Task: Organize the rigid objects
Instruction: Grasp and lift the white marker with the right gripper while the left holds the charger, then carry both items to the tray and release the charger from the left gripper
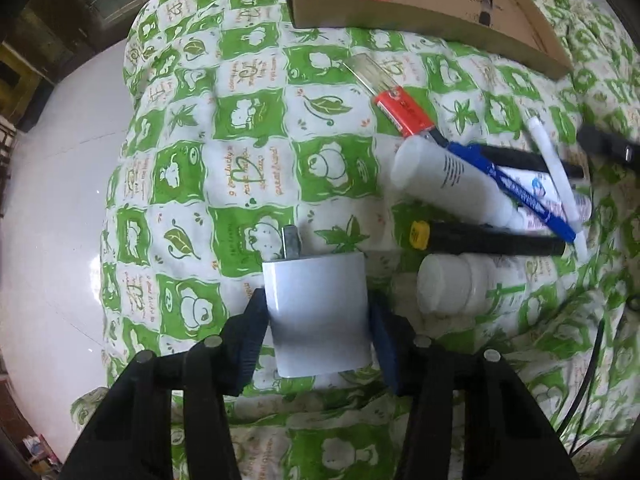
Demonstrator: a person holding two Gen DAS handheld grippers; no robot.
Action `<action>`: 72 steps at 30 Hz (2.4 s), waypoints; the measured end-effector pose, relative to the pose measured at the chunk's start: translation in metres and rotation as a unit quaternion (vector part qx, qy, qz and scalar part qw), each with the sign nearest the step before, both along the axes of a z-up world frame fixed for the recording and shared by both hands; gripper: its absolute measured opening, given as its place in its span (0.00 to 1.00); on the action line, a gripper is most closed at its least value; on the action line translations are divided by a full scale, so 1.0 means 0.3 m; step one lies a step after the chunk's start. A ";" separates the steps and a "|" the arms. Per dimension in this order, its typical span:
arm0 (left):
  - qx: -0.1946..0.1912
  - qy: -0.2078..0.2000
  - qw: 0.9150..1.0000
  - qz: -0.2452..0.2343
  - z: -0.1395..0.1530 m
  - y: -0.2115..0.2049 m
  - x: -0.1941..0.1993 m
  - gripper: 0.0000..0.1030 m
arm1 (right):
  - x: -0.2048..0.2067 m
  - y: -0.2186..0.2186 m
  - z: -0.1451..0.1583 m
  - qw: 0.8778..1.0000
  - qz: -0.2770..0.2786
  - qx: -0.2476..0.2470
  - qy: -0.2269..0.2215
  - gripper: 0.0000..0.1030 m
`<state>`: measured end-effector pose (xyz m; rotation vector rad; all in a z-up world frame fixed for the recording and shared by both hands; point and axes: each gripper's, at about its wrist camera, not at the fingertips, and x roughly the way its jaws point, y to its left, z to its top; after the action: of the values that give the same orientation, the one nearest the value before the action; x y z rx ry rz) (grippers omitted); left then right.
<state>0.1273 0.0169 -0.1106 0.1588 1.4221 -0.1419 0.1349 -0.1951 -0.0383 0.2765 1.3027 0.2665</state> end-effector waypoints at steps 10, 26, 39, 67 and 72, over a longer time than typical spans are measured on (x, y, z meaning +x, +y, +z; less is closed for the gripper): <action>-0.110 -0.030 0.992 0.058 0.013 0.027 0.092 0.46 | -0.032 0.044 -0.069 0.998 0.007 -0.046 0.049 0.34; -0.068 -0.011 0.997 0.041 -0.022 -0.037 0.005 0.47 | -0.029 0.007 -0.130 0.997 -0.003 -0.026 0.077 0.14; -0.028 -0.022 0.999 0.024 -0.031 -0.126 -0.009 0.46 | -0.020 0.044 -0.141 0.997 0.016 -0.040 0.064 0.14; -0.140 -0.105 0.982 0.074 0.157 0.093 -0.040 0.46 | -0.029 -0.011 -0.002 1.000 0.003 0.004 -0.022 0.12; -0.137 -0.113 0.981 0.074 0.155 0.070 -0.038 0.46 | -0.027 -0.021 0.012 1.000 -0.001 0.008 -0.029 0.12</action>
<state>0.1159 0.0380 -0.0640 -0.1552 1.1702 -0.1891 0.1267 -0.2013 -0.0346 0.2828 1.2436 0.2814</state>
